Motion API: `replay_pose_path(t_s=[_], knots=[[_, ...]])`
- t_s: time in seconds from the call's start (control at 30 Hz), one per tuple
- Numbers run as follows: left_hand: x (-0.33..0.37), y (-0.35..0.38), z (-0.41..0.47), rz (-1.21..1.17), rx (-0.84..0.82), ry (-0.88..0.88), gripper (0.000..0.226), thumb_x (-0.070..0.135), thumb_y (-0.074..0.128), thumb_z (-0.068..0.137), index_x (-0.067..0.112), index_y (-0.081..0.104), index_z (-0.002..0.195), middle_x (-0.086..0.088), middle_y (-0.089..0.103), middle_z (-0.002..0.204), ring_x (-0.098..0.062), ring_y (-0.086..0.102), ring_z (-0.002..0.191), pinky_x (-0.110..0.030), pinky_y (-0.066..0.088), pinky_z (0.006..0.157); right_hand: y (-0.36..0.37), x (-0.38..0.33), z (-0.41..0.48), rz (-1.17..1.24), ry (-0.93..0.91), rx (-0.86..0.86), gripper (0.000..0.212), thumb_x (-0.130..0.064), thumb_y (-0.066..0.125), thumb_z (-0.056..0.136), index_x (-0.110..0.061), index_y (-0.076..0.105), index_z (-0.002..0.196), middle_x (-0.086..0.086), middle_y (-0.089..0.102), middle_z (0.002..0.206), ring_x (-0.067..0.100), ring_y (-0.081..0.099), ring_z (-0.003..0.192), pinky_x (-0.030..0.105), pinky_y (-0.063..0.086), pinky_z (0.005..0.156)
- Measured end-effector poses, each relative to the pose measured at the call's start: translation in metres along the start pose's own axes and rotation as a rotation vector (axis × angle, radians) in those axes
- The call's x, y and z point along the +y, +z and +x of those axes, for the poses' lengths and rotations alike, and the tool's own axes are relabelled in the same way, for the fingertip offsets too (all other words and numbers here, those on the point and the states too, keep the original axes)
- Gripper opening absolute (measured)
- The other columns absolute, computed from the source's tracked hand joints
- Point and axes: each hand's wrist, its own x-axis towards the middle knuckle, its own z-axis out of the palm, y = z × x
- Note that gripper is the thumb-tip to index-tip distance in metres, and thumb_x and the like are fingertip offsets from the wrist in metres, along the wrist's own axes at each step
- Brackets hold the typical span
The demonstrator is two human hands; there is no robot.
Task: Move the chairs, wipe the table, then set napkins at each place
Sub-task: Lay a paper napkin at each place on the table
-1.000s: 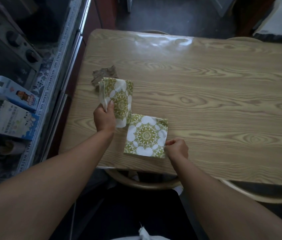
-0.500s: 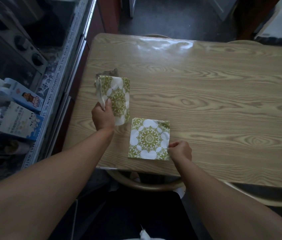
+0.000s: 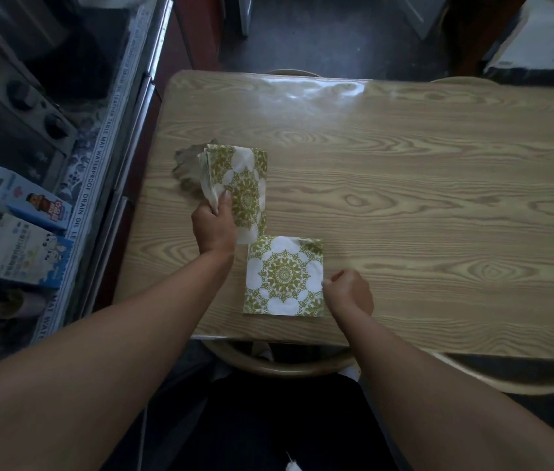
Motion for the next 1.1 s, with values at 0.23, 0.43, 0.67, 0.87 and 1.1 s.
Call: replay_pose_path(t_s=[0.23, 0.43, 0.67, 0.87, 1.1], knots=[[0.006, 0.036, -0.025, -0.290, -0.430, -0.424, 0.014, 0.022, 0.059, 0.094, 0.013, 0.064, 0.103, -0.011, 0.071, 0.105, -0.028, 0.070, 0.094, -0.044, 0.058, 0.081, -0.036, -0.001, 0.027, 0.786, 0.114, -0.205, 0.035, -0.044, 0.045, 0.099, -0.012, 0.059, 0.101, 0.009, 0.070, 0.103, 0.027, 0.068, 0.095, 0.037, 0.053, 0.082], [-0.010, 0.068, -0.064, -0.073, -0.548, -0.527, 0.031, 0.014, 0.062, 0.092, 0.001, 0.058, 0.121, -0.018, 0.069, 0.109, -0.030, 0.070, 0.087, -0.038, 0.059, 0.070, -0.075, 0.032, 0.047, 1.032, 0.147, -0.409, 0.040, -0.050, 0.047, 0.097, -0.015, 0.066, 0.097, 0.005, 0.071, 0.100, 0.021, 0.067, 0.086, 0.031, 0.053, 0.069], [-0.019, 0.123, -0.123, -0.034, -0.490, -0.535, 0.042, 0.008, 0.077, 0.078, -0.004, 0.059, 0.114, -0.014, 0.071, 0.101, -0.027, 0.068, 0.085, -0.032, 0.056, 0.067, -0.110, 0.093, 0.072, 0.881, 0.018, -0.243, 0.027, -0.016, 0.080, 0.079, -0.005, 0.065, 0.099, 0.009, 0.071, 0.094, 0.019, 0.068, 0.075, 0.029, 0.057, 0.062], [-0.020, 0.177, -0.171, -0.044, -0.477, -0.584, 0.038, 0.016, 0.075, 0.082, 0.002, 0.060, 0.114, -0.014, 0.070, 0.097, -0.027, 0.069, 0.081, -0.035, 0.057, 0.064, -0.140, 0.147, 0.111, 0.799, 0.012, -0.203, 0.011, -0.018, 0.077, 0.080, -0.015, 0.068, 0.086, 0.008, 0.073, 0.092, 0.025, 0.071, 0.089, 0.042, 0.058, 0.084], [-0.029, 0.223, -0.212, -0.062, -0.489, -0.630, 0.031, 0.016, 0.065, 0.091, 0.002, 0.059, 0.118, -0.014, 0.071, 0.096, -0.028, 0.070, 0.082, -0.037, 0.057, 0.067, -0.179, 0.196, 0.141, 0.829, 0.048, -0.243, 0.035, -0.019, 0.073, 0.086, -0.002, 0.067, 0.115, 0.012, 0.073, 0.104, 0.024, 0.070, 0.096, 0.044, 0.055, 0.092]])
